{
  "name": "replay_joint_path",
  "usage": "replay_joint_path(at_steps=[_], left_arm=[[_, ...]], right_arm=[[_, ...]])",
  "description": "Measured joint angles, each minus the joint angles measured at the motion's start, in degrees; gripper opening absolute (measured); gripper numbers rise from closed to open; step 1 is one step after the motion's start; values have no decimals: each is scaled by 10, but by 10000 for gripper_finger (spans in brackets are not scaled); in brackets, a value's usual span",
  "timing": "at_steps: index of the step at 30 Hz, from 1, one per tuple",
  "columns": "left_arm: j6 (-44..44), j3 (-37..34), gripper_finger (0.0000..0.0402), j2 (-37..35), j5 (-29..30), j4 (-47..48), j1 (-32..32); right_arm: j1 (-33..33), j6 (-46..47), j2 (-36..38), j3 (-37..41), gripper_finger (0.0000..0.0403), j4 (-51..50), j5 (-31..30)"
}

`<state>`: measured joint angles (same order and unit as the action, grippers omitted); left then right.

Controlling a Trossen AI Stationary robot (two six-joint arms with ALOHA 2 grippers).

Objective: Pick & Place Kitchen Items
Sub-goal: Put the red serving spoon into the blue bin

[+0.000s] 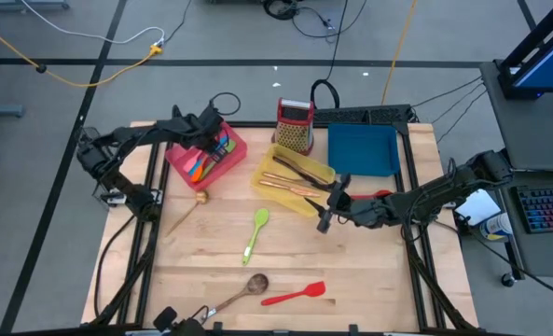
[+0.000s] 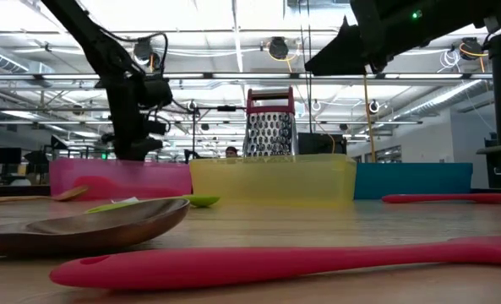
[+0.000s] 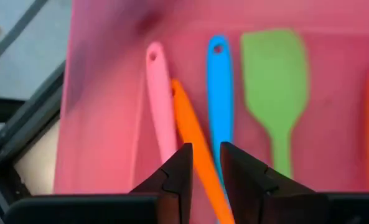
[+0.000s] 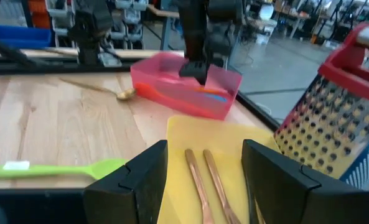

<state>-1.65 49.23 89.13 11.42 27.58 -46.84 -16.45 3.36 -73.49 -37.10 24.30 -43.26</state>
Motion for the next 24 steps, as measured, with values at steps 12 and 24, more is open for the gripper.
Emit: replay_joint_path(at_steps=[12, 24], left_arm=[[7, 0, 88, -132, -15, -15, 49], [4, 0, 88, -200, -41, -18, 146]], right_arm=[[0, 6, 2, 0, 201, -42, -2], [29, 108, 107, 0, 201, -242, 59]])
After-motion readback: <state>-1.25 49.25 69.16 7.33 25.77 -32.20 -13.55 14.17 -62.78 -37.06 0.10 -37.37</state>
